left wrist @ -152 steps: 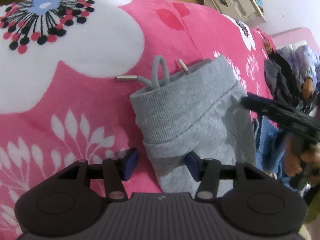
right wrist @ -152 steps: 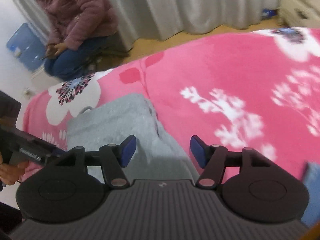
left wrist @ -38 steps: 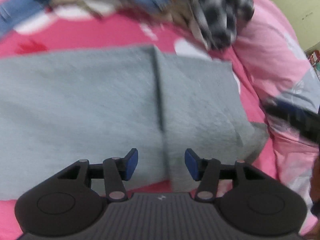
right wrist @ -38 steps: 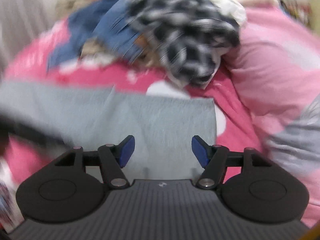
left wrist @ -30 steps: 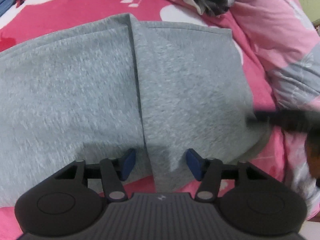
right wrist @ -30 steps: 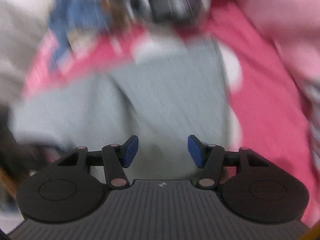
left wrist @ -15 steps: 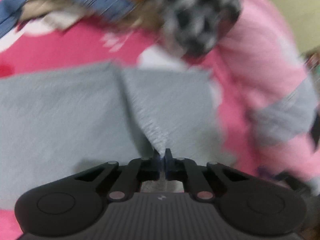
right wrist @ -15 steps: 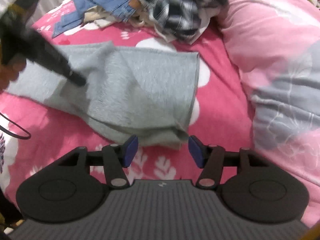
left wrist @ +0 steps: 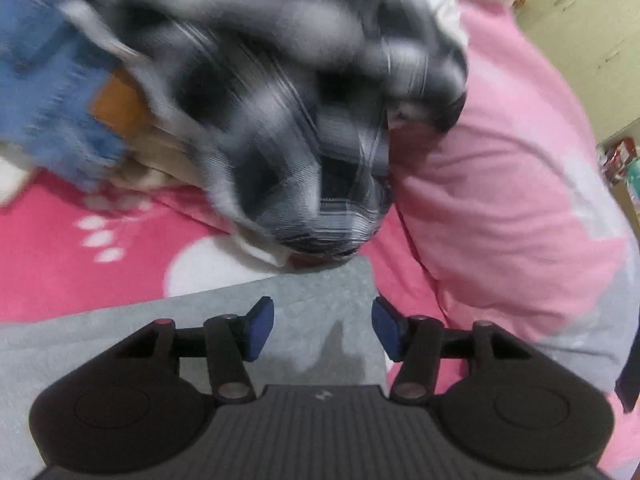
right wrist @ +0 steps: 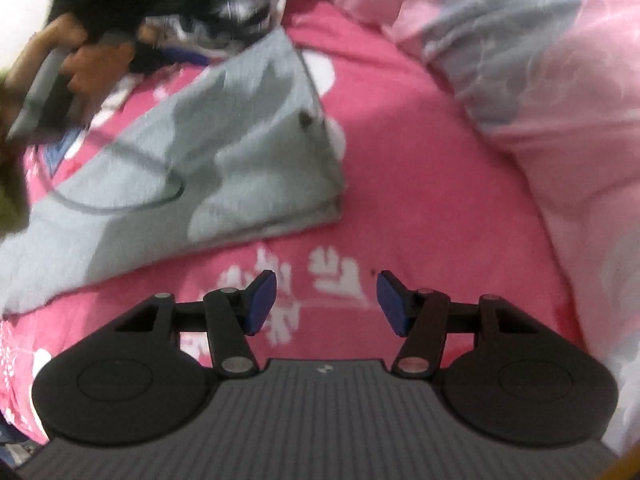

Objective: Fold clothes

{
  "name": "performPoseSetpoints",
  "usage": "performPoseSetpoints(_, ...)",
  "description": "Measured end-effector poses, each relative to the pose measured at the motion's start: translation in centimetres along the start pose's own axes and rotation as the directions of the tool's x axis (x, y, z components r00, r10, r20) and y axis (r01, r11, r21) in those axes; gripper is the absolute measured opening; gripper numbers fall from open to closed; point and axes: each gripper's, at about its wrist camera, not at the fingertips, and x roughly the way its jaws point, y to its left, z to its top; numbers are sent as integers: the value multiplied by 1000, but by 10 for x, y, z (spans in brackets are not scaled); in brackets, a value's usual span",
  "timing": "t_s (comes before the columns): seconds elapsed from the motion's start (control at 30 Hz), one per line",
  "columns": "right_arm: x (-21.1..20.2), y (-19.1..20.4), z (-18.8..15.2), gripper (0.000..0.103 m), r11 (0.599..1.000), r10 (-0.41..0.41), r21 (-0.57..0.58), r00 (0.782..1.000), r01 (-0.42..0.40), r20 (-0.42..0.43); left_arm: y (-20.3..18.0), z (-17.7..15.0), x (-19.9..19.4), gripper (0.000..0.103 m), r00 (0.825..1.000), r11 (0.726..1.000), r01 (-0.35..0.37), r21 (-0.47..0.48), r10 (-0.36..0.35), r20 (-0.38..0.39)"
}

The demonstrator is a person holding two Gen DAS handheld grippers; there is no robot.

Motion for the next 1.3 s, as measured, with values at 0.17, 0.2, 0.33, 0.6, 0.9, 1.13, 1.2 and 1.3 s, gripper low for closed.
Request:
performPoseSetpoints(0.17,9,-5,53,55,999,45,-10,990,-44,136,32,-39,-53,59,997,996,-75,51,74,16)
performPoseSetpoints(0.2,14,-3,67,53,998,64,-29,985,-60,160,40,-51,-62,58,994,991,-112,73,112,3)
performPoseSetpoints(0.33,52,43,119,32,951,186,-280,964,-128,192,70,-98,-84,56,967,962,-231,143,244,-80)
performPoseSetpoints(0.6,110,49,174,0,924,101,-381,981,-31,164,133,-157,-106,53,900,919,-372,131,392,-192)
performPoseSetpoints(0.9,90,44,116,4,782,62,-622,998,-41,12,164,-173,-113,55,912,929,-368,27,367,-185)
performPoseSetpoints(1.13,68,41,78,9,773,-99,-629,995,80,5,171,-190,-138,55,919,935,-353,-16,344,-192)
performPoseSetpoints(1.2,66,51,71,9,745,-79,-664,997,61,3,177,-197,-145,55,920,935,-353,-43,338,-198)
performPoseSetpoints(1.3,64,66,60,21,699,-53,-714,999,35,-2,193,-210,-163,54,917,923,-368,-108,342,-205)
